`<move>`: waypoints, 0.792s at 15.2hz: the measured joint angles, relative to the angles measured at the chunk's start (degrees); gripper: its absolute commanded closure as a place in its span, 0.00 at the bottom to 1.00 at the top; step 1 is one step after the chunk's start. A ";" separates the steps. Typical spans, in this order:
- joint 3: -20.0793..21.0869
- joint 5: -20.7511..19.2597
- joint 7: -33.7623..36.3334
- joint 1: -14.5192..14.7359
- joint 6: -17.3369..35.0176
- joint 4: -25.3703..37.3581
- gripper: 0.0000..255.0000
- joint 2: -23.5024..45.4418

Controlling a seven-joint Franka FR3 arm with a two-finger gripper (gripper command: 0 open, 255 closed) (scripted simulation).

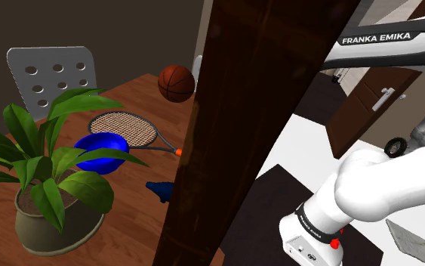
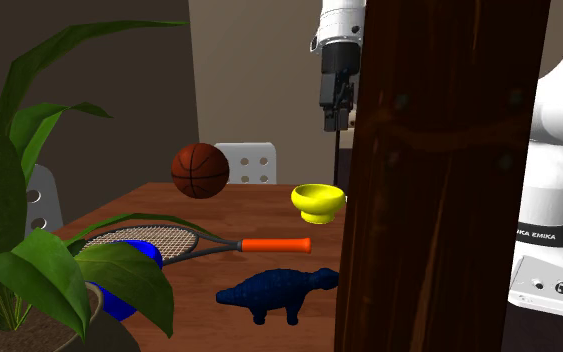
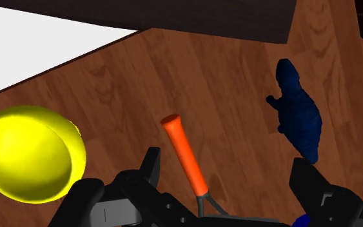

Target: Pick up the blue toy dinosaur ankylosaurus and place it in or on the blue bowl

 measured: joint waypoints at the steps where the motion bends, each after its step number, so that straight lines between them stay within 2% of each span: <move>1: 0.67 0.46 0.14 0.51 1.91 -0.80 0.00 1.18; 6: 4.34 2.62 1.15 3.08 11.62 -3.33 0.00 8.69; 12: 8.70 3.47 2.94 5.38 22.67 -2.91 0.00 20.42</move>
